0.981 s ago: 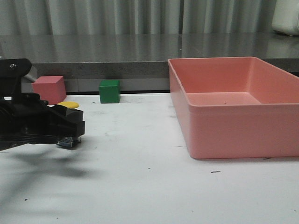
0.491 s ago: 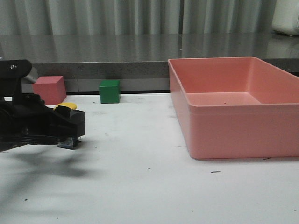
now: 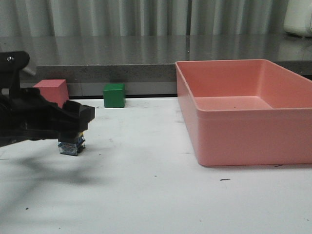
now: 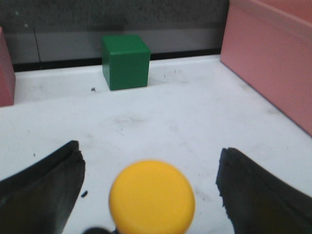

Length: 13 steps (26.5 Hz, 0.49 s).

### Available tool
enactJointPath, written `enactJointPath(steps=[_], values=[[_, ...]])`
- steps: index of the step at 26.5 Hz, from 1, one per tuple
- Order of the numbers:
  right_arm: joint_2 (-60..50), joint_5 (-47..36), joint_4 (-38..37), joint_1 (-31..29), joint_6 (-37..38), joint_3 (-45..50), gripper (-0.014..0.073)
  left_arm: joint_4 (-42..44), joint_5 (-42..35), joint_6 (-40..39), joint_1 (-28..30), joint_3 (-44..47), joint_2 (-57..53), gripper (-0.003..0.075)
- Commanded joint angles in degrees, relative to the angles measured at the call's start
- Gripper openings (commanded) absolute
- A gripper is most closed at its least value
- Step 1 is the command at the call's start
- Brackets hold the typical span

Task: Place and stand button with both arms
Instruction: 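Lower the upright button onto the table with the left gripper, then open the left gripper and raise it away from the button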

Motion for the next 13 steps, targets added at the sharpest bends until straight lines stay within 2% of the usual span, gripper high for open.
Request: enactJointPath(steps=[1,5,13], values=[[0.4,-4.7,-0.6,-0.2,-0.4,-1.6,-0.0068,-0.7,1.3,-0.3,0.2,-1.6,-8.3,0.0549],[0.4,-4.7,-0.6,-0.2,-0.4,-1.6,-0.0068,-0.2,13.2,-0.3,0.3,-4.5,-18.2,0.0548],[0.4,-4.7,-0.6,-0.2,-0.4,-1.6,-0.0068,2.2,31.3,-0.3,0.3,-7.6,-36.6,0.0547]])
